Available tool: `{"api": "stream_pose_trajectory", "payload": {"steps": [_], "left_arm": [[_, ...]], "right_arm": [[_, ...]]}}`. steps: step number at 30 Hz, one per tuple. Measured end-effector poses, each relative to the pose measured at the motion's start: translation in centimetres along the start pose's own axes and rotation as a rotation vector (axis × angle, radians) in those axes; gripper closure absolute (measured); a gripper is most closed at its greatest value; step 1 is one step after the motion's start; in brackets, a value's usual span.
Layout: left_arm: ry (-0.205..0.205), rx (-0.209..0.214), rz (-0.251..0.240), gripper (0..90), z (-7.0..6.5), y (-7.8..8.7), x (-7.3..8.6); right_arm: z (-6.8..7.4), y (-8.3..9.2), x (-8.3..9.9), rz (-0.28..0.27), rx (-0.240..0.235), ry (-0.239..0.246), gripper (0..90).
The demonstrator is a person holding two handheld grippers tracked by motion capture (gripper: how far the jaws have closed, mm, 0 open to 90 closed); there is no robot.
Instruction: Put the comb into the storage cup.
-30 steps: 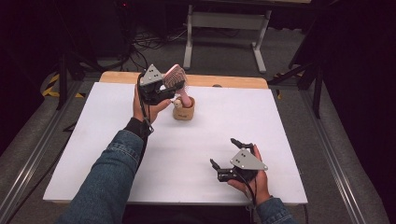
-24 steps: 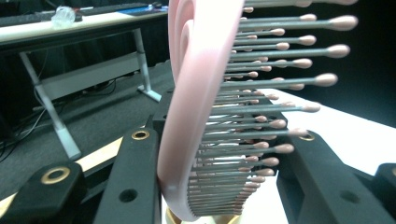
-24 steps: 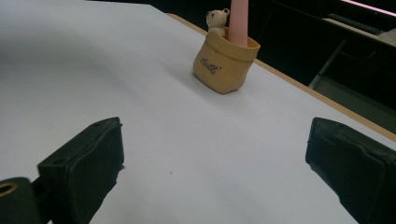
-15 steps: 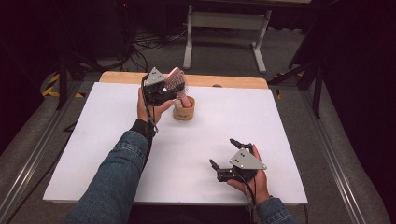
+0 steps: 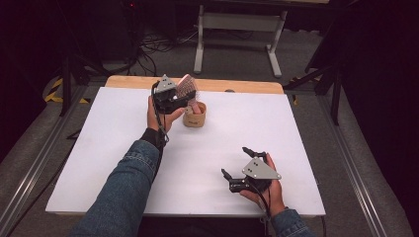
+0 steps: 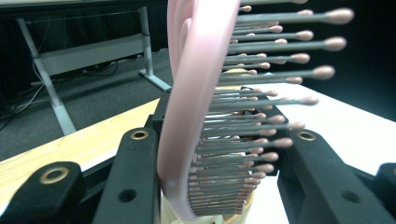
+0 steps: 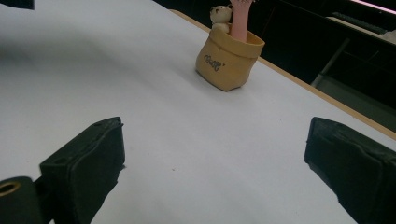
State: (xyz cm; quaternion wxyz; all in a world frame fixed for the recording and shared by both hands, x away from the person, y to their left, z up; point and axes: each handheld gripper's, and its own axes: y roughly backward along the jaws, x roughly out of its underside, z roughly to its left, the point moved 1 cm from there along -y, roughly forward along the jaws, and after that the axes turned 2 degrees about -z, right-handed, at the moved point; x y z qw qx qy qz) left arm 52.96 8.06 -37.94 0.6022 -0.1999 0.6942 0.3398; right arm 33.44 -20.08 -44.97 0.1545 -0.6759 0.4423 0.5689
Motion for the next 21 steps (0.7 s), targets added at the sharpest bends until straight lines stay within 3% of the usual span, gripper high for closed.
{"api": "stream_pose_trajectory", "payload": {"steps": [3, 8, 21], "left_arm": [[0.001, 0.001, 0.002, 61.9, 0.0, -0.1, 0.0], [-0.034, -0.004, 0.021, 61.2, 0.2, -0.6, -0.4], [-0.001, -0.071, 0.029, 57.1, 1.5, -0.5, -0.4]], "right_arm": [[0.0, 0.0, 0.0, 0.003, -0.001, 0.001, 5.6], [0.1, -0.2, 0.0, 0.011, -0.002, 0.005, 5.6], [0.0, -0.2, 0.1, 0.014, -0.002, 0.006, 5.8]]}}
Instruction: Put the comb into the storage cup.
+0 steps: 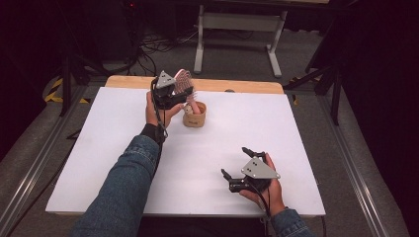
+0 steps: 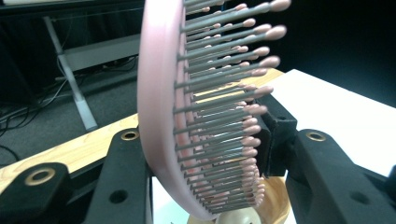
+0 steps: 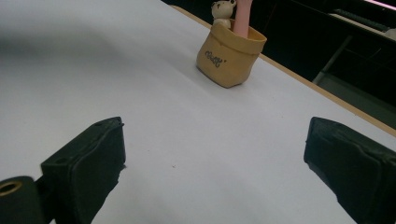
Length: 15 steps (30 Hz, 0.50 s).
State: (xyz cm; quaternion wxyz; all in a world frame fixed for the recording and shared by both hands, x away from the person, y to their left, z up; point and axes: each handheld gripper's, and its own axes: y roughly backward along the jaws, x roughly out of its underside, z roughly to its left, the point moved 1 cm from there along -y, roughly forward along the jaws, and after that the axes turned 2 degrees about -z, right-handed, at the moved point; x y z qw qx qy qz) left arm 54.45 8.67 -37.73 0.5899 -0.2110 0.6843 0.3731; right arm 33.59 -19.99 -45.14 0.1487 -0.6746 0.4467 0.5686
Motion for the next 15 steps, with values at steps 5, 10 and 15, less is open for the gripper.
{"api": "stream_pose_trajectory", "payload": {"steps": [5, 10, 15], "left_arm": [[0.005, -0.015, 0.011, 56.4, 0.3, 0.4, 0.0], [0.011, -0.026, 0.017, 54.8, 1.0, 0.9, 0.3], [0.019, -0.040, 0.021, 53.9, 1.6, 1.7, 0.3]], "right_arm": [[0.1, -0.1, 0.0, 0.005, -0.001, 0.007, 5.8], [0.1, -0.1, 0.0, 0.004, 0.003, 0.009, 5.8], [0.2, -0.1, 0.0, 0.006, 0.001, 0.014, 5.9]]}}
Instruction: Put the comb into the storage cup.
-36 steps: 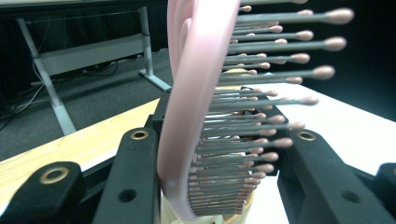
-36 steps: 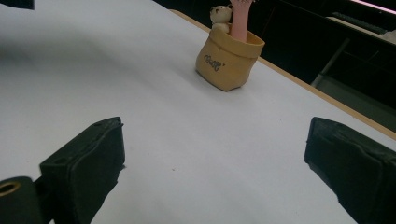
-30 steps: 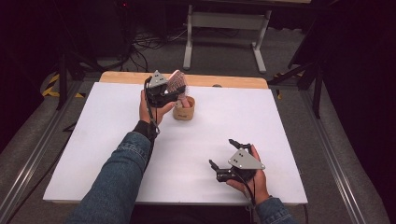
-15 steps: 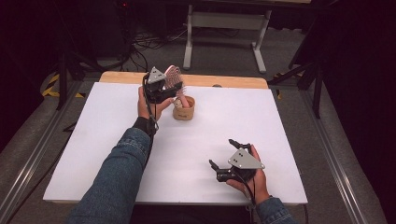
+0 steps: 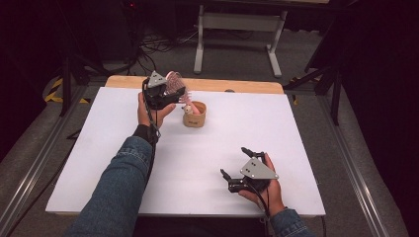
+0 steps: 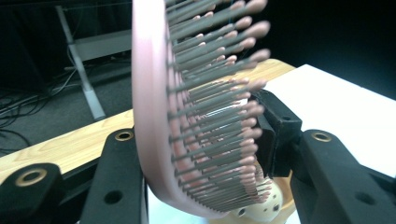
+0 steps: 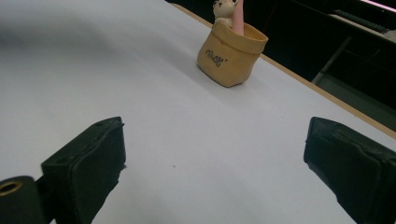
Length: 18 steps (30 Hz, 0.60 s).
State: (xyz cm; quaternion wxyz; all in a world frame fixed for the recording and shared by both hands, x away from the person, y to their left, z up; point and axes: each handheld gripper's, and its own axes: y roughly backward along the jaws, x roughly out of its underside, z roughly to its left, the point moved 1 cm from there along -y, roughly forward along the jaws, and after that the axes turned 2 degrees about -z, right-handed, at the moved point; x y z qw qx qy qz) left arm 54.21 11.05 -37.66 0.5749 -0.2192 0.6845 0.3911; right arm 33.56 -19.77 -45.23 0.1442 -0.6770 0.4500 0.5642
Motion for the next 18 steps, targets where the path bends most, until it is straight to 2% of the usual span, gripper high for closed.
{"api": "stream_pose_trajectory", "payload": {"steps": [10, 18], "left_arm": [[0.003, -0.028, -0.005, 51.8, 0.8, 1.0, -0.1], [-0.008, -0.033, 0.006, 50.3, 0.6, 1.9, -0.3]], "right_arm": [[0.0, 0.0, 0.0, 0.003, 0.000, 0.000, 5.9], [0.1, 0.0, -0.1, 0.001, 0.001, -0.001, 6.0]]}}
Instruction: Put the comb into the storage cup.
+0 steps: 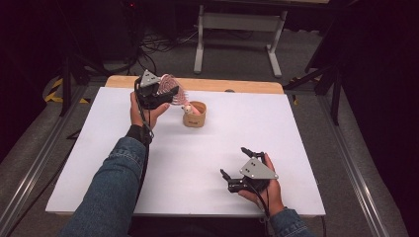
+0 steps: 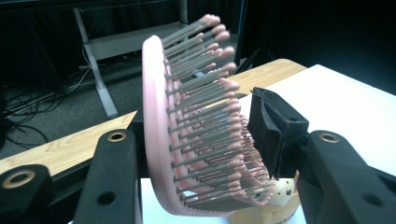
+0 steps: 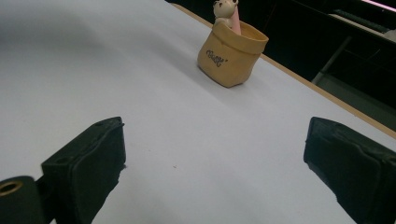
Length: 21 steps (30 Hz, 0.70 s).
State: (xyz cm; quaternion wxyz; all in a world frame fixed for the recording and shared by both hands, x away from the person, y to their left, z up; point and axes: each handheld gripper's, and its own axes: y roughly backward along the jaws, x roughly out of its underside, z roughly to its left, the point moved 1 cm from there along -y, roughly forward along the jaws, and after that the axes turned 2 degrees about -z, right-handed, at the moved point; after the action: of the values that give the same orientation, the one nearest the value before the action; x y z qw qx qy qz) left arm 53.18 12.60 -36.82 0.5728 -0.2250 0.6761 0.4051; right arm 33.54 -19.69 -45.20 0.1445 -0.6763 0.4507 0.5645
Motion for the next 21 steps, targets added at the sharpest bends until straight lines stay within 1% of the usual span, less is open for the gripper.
{"api": "stream_pose_trajectory", "payload": {"steps": [3, 5, 7, 8, 10, 12, 15, 16, 17, 20, 21], "left_arm": [[-0.010, -0.005, 0.001, 49.9, 0.1, 0.4, 0.0], [-0.009, -0.010, 0.001, 49.3, 0.2, 0.5, 0.0], [-0.024, -0.021, 0.016, 49.5, 0.3, 0.6, 0.1], [-0.028, -0.023, 0.017, 47.9, 0.3, 0.7, 0.1], [-0.029, -0.021, 0.015, 48.0, 0.4, 0.8, 0.2], [-0.036, -0.029, 0.015, 47.9, 0.4, 0.9, 0.1], [-0.037, -0.033, 0.014, 42.9, 0.4, 0.9, 0.1], [-0.044, -0.039, 0.016, 42.9, 0.3, 0.9, 0.0], [-0.039, -0.055, 0.001, 39.2, 0.2, 1.0, -0.1], [-0.031, -0.051, -0.004, 36.2, 0.1, 1.1, -0.1], [-0.041, -0.051, -0.002, 33.6, 0.1, 1.1, -0.1]], "right_arm": [[0.0, 0.1, -0.1, -0.003, 0.003, 0.004, 6.0], [0.0, 0.1, -0.2, -0.005, 0.007, 0.007, 6.0], [0.0, 0.1, -0.2, -0.006, 0.008, 0.005, 6.0], [0.0, 0.2, -0.3, -0.004, 0.011, 0.013, 6.0], [0.0, 0.2, -0.4, -0.007, 0.018, 0.023, 6.0], [-0.1, 0.3, -0.4, -0.012, 0.019, 0.019, 6.0], [-0.1, 0.3, -0.4, -0.009, 0.021, 0.022, 6.0], [-0.1, 0.4, -0.4, -0.009, 0.021, 0.022, 6.1], [-0.1, 0.4, -0.4, -0.005, 0.026, 0.033, 6.4], [-0.1, 0.4, -0.4, -0.001, 0.027, 0.041, 6.5], [-0.1, 0.4, -0.4, -0.004, 0.026, 0.040, 6.6]]}}
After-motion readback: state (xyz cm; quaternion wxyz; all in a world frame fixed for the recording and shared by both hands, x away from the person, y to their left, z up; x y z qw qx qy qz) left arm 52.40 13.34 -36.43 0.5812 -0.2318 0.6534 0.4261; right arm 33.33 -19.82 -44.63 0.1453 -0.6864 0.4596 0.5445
